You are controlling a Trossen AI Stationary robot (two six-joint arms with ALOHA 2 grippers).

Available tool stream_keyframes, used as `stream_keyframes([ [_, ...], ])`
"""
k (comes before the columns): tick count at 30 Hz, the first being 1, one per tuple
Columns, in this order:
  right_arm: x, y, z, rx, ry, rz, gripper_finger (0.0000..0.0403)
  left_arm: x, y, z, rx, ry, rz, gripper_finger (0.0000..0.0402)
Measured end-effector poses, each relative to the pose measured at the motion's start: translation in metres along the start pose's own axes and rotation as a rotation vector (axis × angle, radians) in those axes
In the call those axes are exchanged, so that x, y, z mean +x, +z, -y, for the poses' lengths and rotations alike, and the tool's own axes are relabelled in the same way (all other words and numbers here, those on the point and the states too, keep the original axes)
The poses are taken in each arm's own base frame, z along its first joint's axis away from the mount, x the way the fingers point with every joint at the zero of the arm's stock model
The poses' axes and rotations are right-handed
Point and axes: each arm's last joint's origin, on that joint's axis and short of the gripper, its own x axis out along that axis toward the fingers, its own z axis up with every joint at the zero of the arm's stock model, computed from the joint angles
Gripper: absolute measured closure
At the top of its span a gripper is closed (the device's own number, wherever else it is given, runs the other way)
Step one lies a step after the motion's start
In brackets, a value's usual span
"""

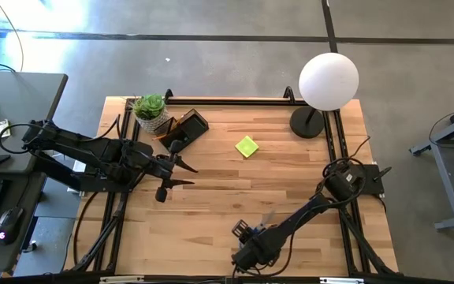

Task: Pick and place office supplies into organizer
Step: Put the blue scissors into the desk organizer

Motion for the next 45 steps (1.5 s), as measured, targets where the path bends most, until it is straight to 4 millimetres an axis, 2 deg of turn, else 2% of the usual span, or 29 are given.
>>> stream_keyframes([
  [9,0.004,0.000,0.003,0.043,0.001,-0.009,0.0252,0.000,0.000,0.000,0.002,0.000,-0.001,0.0253],
  [20,0.006,-0.002,0.013,0.134,0.023,0.011,0.0329,0.000,0.000,0.000,0.003,0.000,-0.001,0.0253],
  [24,0.006,-0.001,0.017,0.143,-0.038,0.018,0.0339,0.000,0.000,0.000,0.003,0.000,-0.001,0.0253],
  [28,0.002,-0.004,0.029,0.185,-0.155,0.008,0.0327,0.000,-0.001,0.000,0.004,-0.003,-0.013,0.0253],
  [37,-0.054,-0.009,0.067,0.357,-0.300,0.097,0.0325,0.000,-0.005,0.000,0.008,0.036,-0.059,0.0253],
  [41,-0.088,-0.019,0.086,0.423,-0.374,0.171,0.0329,-0.003,-0.007,-0.001,0.010,0.047,-0.083,0.0253],
  [45,-0.112,-0.031,0.109,0.489,-0.413,0.248,0.0324,-0.015,-0.011,0.000,0.015,0.038,-0.122,0.0253],
])
